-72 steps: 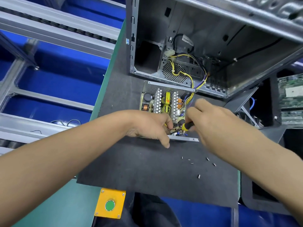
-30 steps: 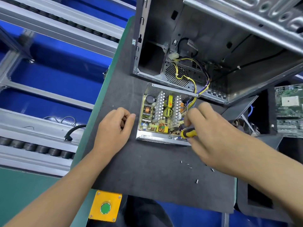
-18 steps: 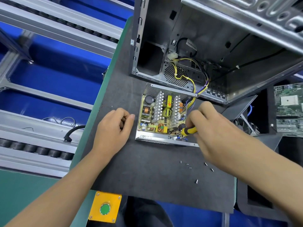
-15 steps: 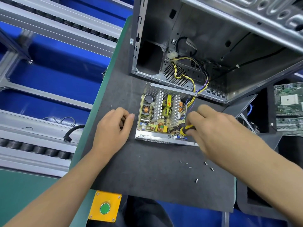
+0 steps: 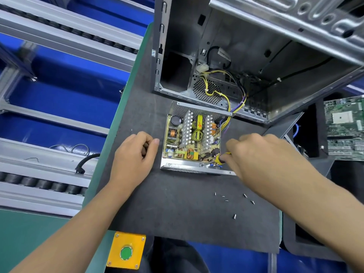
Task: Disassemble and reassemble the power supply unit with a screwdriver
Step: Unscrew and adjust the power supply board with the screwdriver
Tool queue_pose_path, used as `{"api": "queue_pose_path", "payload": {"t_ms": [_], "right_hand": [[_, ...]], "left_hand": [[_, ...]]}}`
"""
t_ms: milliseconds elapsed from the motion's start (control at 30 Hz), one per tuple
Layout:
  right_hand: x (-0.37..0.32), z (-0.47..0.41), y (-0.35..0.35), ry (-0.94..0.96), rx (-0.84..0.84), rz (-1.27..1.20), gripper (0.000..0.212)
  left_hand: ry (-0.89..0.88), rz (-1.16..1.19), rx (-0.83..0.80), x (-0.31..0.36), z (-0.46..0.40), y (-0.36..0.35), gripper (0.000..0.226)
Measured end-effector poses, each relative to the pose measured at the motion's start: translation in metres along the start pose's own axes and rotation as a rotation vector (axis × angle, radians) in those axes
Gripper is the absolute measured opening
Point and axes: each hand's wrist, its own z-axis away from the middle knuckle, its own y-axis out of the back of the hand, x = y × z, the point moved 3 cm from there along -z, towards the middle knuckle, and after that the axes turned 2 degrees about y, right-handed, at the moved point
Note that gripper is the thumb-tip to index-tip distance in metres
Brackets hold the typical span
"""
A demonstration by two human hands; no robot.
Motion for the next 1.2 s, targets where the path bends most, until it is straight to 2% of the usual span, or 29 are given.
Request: {"api": "queue_pose_path", "payload": {"t_ms": [67, 167, 233, 300, 367, 433, 500, 533, 600, 667, 767, 900, 967, 1100, 1200], "right_hand": [[-0.006, 0.002, -0.001, -0.020, -0.025, 0.098, 0.052], [-0.009, 0.000, -0.001, -0.106, -0.029, 0.040, 0.063], [-0.008, -0.001, 0.002, -0.166, -0.042, 0.068, 0.062], [-0.010, 0.001, -0.003, -0.166, -0.004, 0.069, 0.049], [-0.002, 0.009, -0.002, -0.221, 0.055, -0.065, 0.044], [0.017, 0.022, 0.005, -0.285, 0.220, -0.267, 0.044], [0.050, 0.045, -0.007, -0.417, 0.416, -0.612, 0.047], [0.066, 0.058, -0.021, -0.509, 0.442, -0.784, 0.045], [0.079, 0.084, -0.066, -0.667, 0.366, -0.996, 0.031], [0.068, 0.102, -0.117, -0.769, 0.238, -1.088, 0.016], [0.044, 0.113, -0.176, -0.832, 0.275, -1.117, 0.010], [0.028, 0.104, -0.209, -0.834, 0.349, -0.849, 0.016], [0.022, 0.102, -0.215, -0.864, 0.395, -0.813, 0.025], [0.047, 0.115, -0.215, -1.098, 0.650, -0.997, 0.051], [0.081, 0.117, -0.214, -1.227, 0.857, -1.365, 0.056]], "left_hand": [[-0.001, -0.003, 0.000, 0.000, 0.000, 0.000, 0.025], [-0.003, -0.005, -0.005, 0.000, 0.000, 0.000, 0.025], [0.000, -0.006, -0.009, 0.001, 0.000, 0.000, 0.025], [0.003, -0.013, -0.010, 0.001, 0.000, 0.000, 0.026], [0.002, -0.010, -0.009, 0.002, 0.000, 0.000, 0.026], [-0.003, -0.005, -0.005, 0.003, 0.001, 0.001, 0.025], [-0.008, -0.016, -0.002, 0.003, 0.001, 0.002, 0.025], [-0.007, -0.018, -0.004, 0.002, 0.001, 0.002, 0.024], [0.004, -0.018, -0.009, 0.000, 0.002, 0.001, 0.024], [0.017, -0.023, -0.013, -0.004, 0.002, 0.001, 0.022], [0.068, 0.035, -0.004, -0.007, 0.001, 0.002, 0.024], [0.169, 0.169, 0.017, 0.002, -0.002, 0.004, 0.030], [0.167, 0.231, 0.004, 0.012, -0.003, 0.006, 0.029], [0.108, 0.347, -0.092, 0.041, 0.001, 0.010, 0.033], [0.102, 0.363, -0.191, 0.057, 0.003, 0.009, 0.024]]}}
